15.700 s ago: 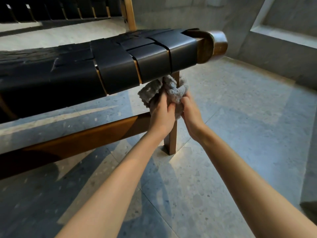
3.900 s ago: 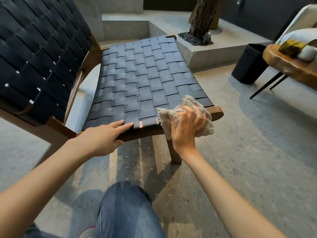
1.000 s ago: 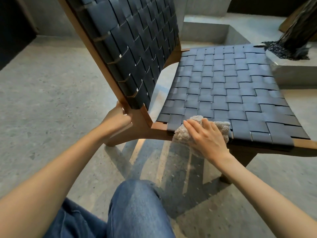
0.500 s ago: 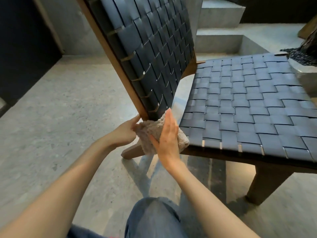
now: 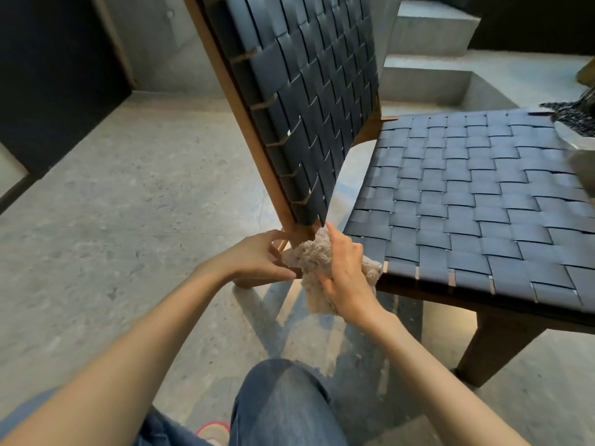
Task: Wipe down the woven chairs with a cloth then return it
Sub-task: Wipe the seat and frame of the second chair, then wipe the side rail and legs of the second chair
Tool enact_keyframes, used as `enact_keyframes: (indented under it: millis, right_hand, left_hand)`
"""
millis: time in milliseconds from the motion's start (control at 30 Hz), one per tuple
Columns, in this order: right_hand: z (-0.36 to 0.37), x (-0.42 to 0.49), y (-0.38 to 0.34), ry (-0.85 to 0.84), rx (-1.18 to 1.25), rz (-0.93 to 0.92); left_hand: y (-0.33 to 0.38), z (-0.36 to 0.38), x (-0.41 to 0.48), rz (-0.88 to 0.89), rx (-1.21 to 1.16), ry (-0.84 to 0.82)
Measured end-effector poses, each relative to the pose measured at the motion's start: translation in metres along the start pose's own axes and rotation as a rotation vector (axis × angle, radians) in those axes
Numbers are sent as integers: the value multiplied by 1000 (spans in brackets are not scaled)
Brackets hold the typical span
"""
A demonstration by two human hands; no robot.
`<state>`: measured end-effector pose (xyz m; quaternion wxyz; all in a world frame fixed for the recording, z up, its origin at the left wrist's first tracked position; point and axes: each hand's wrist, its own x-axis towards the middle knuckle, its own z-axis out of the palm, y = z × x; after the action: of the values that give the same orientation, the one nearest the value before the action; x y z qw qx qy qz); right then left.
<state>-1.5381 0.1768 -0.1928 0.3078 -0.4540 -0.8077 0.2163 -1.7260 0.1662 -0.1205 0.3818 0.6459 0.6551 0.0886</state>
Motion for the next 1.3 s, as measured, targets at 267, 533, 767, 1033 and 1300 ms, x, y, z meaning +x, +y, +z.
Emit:
enact_keyframes:
  millis: [267,533,767,1033,1300]
  right_hand:
    - [-5,6,-14,-40,45,-16]
    - [-43,12,-12,-191,62,42]
    - [-68,7,-1,-68,32,113]
    - [-81,14,3,459,69,334]
    - [-18,33,-10,95,533,524]
  left_hand:
    - [7,4,-4,106,41,222]
    - [2,-6,-11,53,181,332]
    - [-18,-24,-16,-5,225,376]
    - [-22,-22,-6,-160,167,555]
    - [-1,17,36,-318,-1031,318]
